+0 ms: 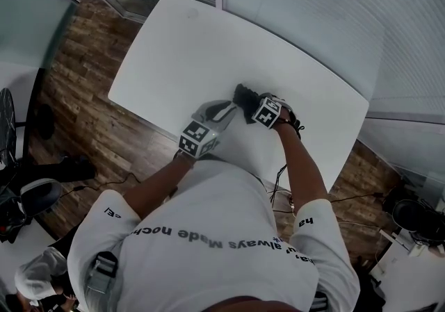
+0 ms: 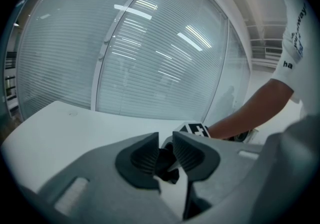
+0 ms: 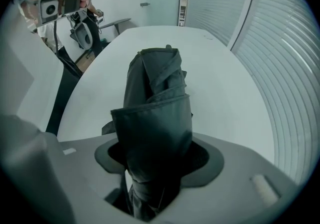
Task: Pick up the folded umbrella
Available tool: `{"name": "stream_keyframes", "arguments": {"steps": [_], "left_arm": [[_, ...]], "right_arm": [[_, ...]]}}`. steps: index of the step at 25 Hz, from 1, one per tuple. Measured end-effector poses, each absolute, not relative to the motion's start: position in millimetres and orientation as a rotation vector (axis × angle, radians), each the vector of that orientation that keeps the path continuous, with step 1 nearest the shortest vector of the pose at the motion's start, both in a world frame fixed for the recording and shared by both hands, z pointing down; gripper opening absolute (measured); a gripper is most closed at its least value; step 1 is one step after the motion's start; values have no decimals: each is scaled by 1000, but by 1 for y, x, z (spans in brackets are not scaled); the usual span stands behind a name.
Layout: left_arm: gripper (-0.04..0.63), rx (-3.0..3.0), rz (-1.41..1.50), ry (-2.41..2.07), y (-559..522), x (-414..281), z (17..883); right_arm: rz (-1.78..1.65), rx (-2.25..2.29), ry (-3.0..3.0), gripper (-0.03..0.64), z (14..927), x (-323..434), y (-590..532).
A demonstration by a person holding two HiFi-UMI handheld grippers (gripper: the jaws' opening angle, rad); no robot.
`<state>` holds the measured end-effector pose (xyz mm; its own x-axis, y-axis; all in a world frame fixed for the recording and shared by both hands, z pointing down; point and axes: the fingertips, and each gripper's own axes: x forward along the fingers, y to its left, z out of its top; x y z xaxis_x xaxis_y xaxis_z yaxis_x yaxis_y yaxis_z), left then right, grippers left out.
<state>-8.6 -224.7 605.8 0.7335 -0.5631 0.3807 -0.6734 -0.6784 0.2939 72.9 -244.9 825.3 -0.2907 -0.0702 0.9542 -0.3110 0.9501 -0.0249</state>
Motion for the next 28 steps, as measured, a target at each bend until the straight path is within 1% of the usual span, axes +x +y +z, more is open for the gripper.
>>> {"name": "stream_keyframes", "arguments": {"steps": [13, 28], "left_arm": [[89, 2537, 328, -958, -231, -11, 590], [89, 2561, 267, -966, -225, 4, 568]], "right_arm": [[264, 416, -1917, 236, 807, 76, -247], [255, 719, -2079, 235, 734, 104, -255]]}}
